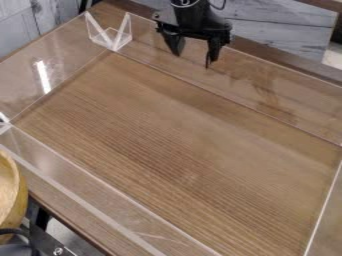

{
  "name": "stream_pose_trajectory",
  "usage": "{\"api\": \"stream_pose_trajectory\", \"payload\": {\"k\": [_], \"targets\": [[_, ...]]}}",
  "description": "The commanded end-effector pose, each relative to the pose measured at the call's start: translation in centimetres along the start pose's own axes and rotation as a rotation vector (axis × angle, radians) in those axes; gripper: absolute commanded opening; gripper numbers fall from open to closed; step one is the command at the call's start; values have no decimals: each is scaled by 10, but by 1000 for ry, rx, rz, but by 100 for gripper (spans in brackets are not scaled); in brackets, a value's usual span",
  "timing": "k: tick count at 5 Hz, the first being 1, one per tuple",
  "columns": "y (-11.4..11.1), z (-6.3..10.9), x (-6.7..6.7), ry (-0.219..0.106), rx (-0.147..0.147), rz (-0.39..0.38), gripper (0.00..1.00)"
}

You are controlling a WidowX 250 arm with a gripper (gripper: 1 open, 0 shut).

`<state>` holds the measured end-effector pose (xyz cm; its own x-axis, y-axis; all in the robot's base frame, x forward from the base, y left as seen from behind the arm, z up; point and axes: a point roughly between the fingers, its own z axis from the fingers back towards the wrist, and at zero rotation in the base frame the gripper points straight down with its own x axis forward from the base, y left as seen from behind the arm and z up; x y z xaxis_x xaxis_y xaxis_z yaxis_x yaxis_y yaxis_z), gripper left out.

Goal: Put the green block in the brown bowl

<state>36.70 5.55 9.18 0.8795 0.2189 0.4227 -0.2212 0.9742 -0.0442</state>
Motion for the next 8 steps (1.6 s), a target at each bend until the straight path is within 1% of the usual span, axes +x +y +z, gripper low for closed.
{"api": "stream_pose_trajectory", "payload": {"k": [1,4,8], "targets": [[1,24,17,-105,1,14,100],[1,19,16,-143,6,57,100],[-3,14,13,-197,8,109,100]]}}
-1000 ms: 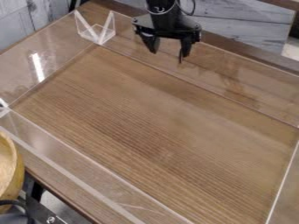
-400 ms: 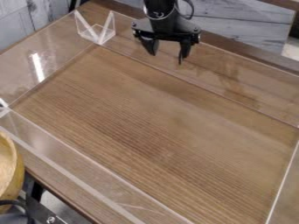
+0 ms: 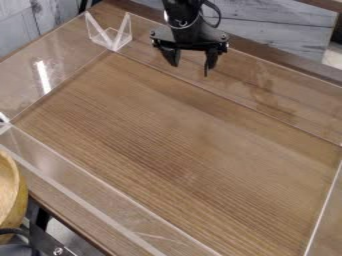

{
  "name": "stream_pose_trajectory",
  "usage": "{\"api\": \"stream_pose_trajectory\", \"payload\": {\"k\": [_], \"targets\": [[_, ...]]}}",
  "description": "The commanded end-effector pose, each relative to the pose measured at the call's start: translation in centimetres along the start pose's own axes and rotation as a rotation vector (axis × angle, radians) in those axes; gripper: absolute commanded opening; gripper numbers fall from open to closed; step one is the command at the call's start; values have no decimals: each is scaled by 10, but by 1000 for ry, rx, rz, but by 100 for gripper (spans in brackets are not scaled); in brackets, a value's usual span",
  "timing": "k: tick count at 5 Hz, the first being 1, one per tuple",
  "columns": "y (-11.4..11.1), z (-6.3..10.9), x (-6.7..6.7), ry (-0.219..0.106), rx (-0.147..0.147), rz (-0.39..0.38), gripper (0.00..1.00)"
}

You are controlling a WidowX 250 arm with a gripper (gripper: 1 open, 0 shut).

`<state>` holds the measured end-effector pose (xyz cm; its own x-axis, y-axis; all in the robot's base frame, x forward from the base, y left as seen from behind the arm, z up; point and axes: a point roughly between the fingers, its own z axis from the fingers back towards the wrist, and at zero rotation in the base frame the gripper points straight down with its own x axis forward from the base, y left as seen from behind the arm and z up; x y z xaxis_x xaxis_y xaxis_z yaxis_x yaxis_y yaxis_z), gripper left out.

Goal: Put the green block in the brown bowl

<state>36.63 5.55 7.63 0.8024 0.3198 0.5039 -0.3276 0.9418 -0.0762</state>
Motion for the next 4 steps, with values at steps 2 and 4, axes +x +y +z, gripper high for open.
{"api": "stream_pose_trajectory", "payload": {"k": [2,4], "targets": [[-11,24,20,-125,-26,22,100],[-12,23,18,-160,-32,36,100]]}}
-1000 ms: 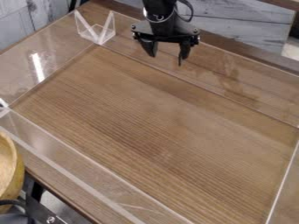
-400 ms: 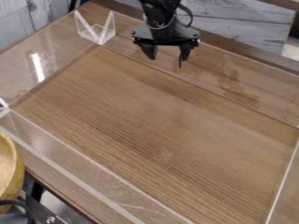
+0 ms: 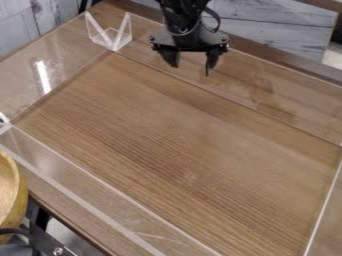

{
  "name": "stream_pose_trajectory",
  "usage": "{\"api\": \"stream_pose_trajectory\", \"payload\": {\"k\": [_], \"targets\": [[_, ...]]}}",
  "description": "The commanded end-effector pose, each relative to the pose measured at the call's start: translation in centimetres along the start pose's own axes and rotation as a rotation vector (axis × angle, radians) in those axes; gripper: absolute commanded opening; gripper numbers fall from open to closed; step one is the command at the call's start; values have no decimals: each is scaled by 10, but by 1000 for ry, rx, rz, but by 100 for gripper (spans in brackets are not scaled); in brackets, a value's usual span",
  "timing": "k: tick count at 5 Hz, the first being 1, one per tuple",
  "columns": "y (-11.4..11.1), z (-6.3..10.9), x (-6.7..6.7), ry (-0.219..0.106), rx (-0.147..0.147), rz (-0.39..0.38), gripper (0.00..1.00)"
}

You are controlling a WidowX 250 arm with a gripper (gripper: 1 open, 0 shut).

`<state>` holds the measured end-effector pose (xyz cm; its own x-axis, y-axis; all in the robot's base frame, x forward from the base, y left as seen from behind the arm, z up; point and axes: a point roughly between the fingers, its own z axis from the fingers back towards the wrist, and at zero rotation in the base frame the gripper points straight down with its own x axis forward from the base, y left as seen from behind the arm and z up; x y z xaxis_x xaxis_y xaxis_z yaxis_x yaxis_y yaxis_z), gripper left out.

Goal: Put the green block in the brown bowl

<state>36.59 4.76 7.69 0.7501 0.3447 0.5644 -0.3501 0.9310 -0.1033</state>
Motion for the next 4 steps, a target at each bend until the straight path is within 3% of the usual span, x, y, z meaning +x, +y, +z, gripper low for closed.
{"api": "stream_pose_trajectory", "payload": {"k": [1,4], "targets": [[-6,18,21,-102,-27,3,100],[-8,13,17,-137,-33,8,100]]}}
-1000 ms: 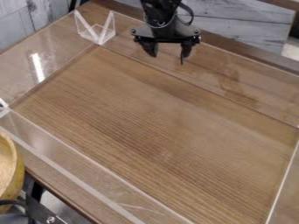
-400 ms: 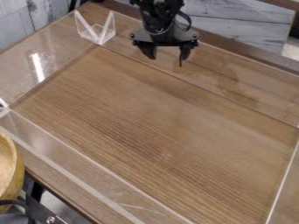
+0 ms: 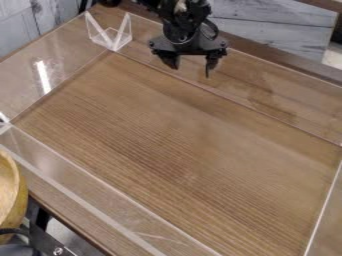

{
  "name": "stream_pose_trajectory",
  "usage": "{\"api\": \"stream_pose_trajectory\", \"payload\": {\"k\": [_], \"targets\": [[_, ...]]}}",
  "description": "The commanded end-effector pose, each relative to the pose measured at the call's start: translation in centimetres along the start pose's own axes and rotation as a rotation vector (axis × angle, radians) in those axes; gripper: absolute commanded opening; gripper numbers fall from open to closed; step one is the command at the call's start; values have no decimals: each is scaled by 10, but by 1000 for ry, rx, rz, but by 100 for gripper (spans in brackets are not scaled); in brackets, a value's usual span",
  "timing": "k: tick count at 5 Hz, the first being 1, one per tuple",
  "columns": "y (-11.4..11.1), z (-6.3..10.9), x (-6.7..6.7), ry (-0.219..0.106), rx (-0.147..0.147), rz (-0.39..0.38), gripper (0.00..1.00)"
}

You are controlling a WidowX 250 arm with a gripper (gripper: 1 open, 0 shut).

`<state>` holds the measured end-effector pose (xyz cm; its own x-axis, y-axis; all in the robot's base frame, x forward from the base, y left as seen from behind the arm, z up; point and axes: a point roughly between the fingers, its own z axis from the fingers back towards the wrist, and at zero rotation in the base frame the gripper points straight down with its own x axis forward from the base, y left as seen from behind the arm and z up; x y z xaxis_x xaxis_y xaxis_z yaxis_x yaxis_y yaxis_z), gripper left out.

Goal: Put the green block in the brown bowl

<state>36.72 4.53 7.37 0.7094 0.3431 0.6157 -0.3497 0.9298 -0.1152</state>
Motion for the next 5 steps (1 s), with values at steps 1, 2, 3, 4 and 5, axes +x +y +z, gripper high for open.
{"api": "stream_pose_trajectory", "payload": {"k": [1,2,3,4,5], "targets": [[-6,13,19,-73,-20,4,100],[-5,11,17,-74,-14,8,100],[-4,9,16,-76,-8,14,100],[-2,8,14,-77,-1,21,100],[-1,5,13,-79,4,29,100]]}}
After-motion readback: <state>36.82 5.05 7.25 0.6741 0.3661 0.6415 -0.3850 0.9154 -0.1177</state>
